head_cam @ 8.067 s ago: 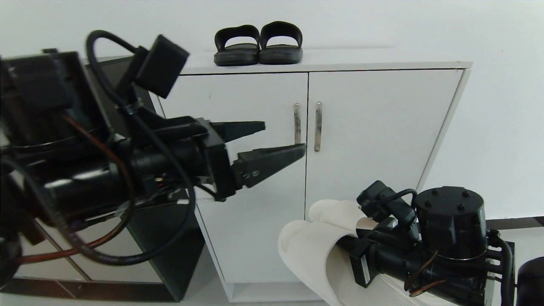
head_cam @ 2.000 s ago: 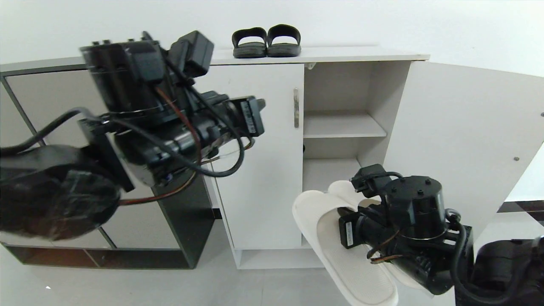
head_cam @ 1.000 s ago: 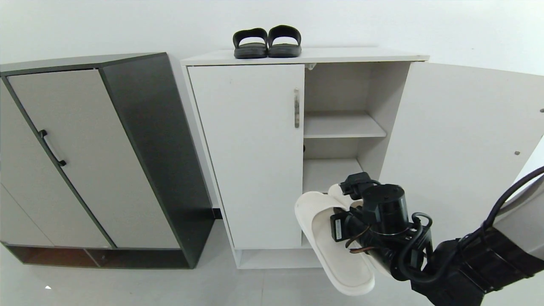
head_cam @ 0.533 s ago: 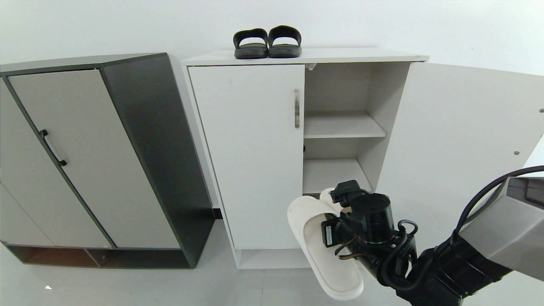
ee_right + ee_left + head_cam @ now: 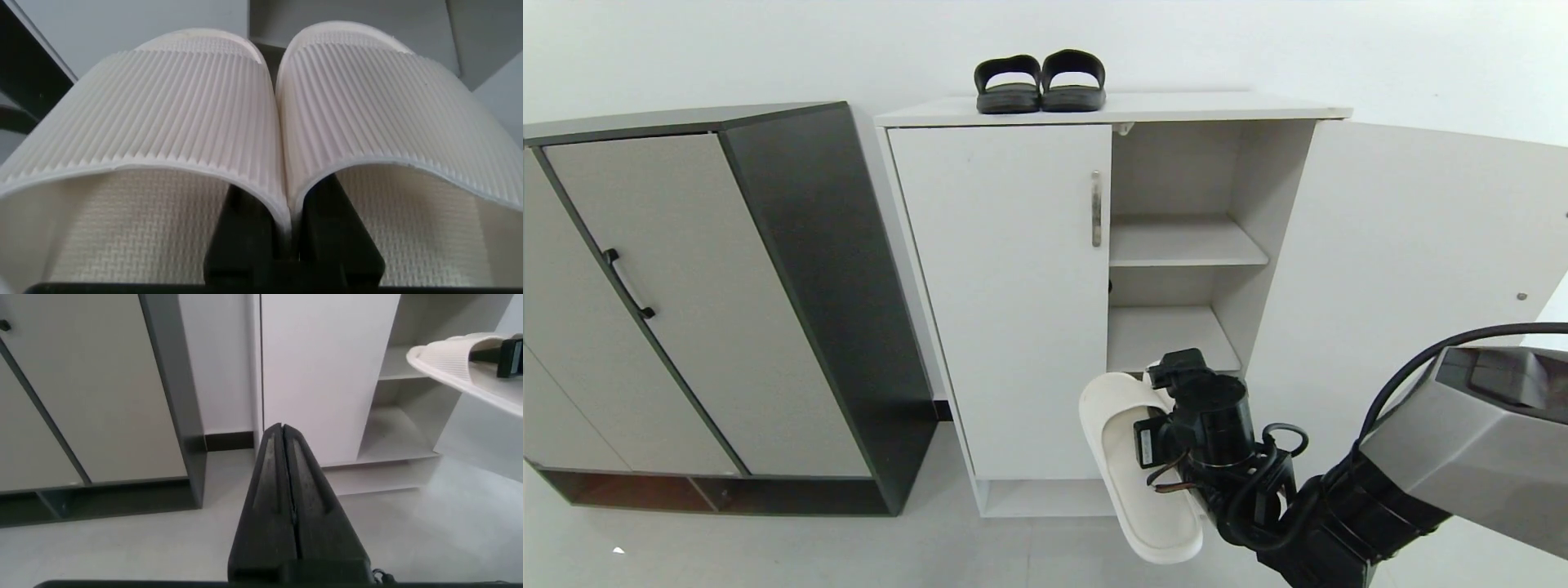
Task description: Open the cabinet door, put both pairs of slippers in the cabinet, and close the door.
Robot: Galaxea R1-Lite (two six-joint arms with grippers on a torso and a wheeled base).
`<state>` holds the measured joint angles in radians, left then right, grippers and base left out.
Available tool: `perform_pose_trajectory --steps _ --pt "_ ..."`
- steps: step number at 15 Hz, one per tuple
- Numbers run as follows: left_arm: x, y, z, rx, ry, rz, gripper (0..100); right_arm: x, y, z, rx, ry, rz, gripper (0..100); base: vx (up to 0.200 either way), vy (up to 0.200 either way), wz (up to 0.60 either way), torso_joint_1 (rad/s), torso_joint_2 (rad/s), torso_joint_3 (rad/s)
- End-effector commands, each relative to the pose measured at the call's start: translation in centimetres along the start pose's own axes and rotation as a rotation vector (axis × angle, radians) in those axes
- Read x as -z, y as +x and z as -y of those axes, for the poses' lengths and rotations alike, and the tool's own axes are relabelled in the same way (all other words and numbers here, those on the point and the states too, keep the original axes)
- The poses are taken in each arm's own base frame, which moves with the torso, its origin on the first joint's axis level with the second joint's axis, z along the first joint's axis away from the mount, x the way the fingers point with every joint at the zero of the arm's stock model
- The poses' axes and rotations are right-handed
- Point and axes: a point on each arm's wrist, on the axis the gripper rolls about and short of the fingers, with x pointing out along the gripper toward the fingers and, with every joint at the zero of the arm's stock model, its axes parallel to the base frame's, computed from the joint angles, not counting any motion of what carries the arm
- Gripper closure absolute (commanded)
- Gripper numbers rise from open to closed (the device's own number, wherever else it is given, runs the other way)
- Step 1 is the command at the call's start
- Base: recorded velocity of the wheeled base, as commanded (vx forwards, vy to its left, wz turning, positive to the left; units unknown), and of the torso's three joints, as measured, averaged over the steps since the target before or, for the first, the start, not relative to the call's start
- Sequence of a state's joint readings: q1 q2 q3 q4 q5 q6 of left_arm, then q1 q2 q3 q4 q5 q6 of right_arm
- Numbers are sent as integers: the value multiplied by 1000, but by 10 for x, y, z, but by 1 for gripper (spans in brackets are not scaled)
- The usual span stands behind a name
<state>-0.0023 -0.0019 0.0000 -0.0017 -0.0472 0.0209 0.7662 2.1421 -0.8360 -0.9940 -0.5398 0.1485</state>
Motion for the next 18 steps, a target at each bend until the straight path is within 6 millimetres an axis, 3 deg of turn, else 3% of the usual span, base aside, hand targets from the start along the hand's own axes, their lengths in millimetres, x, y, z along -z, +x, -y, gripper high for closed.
perform_pose_trajectory --steps 1,6,9,12,18 --pt "0 0 0 1 0 -4 100 2 1 -1 0 -1 -5 100 0 -200 0 2 2 2" --pt "0 0 0 1 2 -4 100 10 4 -1 5 -11 -24 100 0 -200 0 0 1 4" --pt "0 0 0 1 -3 -4 100 20 9 -3 9 -22 -43 100 0 0 0 0 0 0" --pt "0 0 0 0 -3 -4 100 14 19 -11 15 35 -8 100 0 0 0 0 0 0" --pt "0 0 0 1 0 -4 100 22 19 -22 -2 22 -21 100 0 0 0 0 0 0"
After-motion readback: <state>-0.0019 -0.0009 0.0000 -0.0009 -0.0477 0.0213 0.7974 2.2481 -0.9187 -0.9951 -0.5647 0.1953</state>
